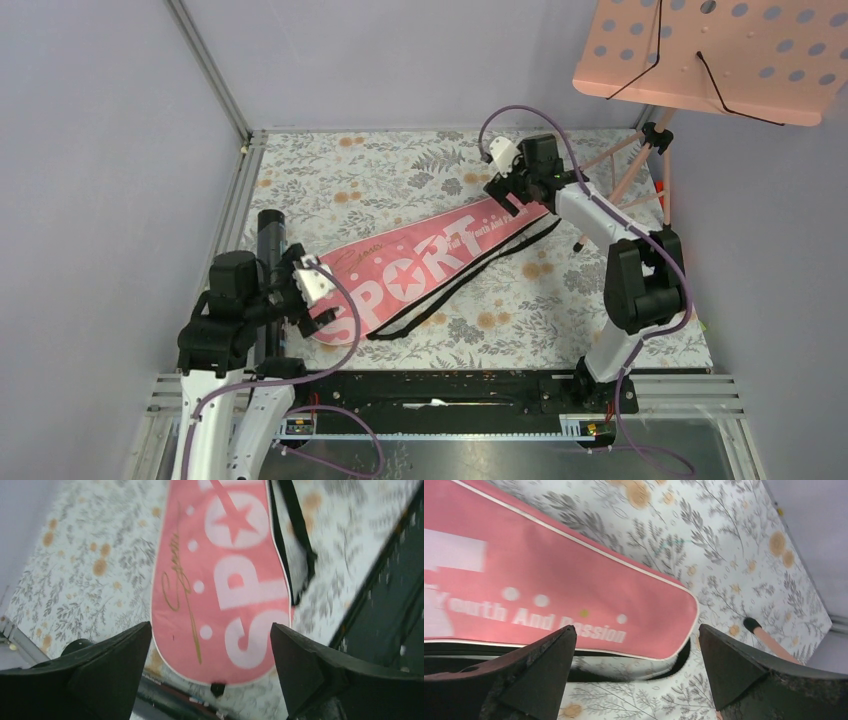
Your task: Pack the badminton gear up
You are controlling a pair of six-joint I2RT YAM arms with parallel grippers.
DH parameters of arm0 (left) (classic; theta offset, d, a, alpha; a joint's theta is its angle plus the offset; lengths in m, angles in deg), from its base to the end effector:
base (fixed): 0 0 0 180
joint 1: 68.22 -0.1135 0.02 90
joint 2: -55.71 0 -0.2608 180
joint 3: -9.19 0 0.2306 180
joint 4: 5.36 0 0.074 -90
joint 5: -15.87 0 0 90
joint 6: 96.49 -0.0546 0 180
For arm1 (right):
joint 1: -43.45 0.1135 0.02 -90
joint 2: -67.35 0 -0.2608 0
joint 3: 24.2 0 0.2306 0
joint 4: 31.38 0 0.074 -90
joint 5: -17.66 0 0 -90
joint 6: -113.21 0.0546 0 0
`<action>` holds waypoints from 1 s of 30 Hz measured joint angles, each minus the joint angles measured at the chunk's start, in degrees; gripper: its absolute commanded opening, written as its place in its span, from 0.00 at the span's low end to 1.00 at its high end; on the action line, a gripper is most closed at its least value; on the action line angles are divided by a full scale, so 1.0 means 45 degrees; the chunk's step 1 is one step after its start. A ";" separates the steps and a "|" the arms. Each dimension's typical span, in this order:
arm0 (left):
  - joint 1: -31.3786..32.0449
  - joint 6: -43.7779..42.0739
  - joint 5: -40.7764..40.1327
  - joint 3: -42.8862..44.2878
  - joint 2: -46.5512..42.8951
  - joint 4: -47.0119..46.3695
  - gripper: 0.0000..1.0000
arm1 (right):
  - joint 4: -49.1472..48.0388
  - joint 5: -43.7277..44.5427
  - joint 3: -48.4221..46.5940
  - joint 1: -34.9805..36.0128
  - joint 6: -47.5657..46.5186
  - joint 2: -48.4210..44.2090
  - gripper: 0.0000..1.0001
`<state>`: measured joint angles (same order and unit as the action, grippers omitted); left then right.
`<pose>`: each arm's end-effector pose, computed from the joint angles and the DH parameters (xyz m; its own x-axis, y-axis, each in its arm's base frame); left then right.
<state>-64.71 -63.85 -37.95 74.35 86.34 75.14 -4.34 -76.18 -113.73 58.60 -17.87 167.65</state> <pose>0.0655 -0.0363 0.2922 -0.0006 0.6810 -0.7323 0.8518 0.3839 0.3564 0.3800 0.1067 0.2482 -0.2411 -0.7445 -0.6225 -0.6239 0.6103 -0.4882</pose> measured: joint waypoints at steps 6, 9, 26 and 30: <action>0.0000 0.8383 -0.0418 -0.0316 0.0408 -0.7087 0.99 | 0.0384 -0.0772 -0.0525 0.1345 0.1545 -0.0525 1.00; 0.0000 1.2789 -0.2448 -0.0253 0.2021 -1.1404 0.99 | 0.0058 -0.0845 -0.1015 0.1807 0.3337 -0.0869 1.00; 0.4915 2.0079 -1.2269 0.4119 1.2371 -1.7063 0.99 | -0.3419 0.2453 0.8131 0.2458 1.2099 -0.7611 1.00; 0.6042 1.9987 -1.3862 0.1389 1.0491 -1.5747 0.99 | -0.2871 0.3109 1.0025 0.2467 1.2944 -1.1147 1.00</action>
<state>-37.52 26.09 -100.33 80.60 133.55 4.28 -17.25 -62.19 -68.62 69.71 40.38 117.48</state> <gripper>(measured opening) 0.985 0.993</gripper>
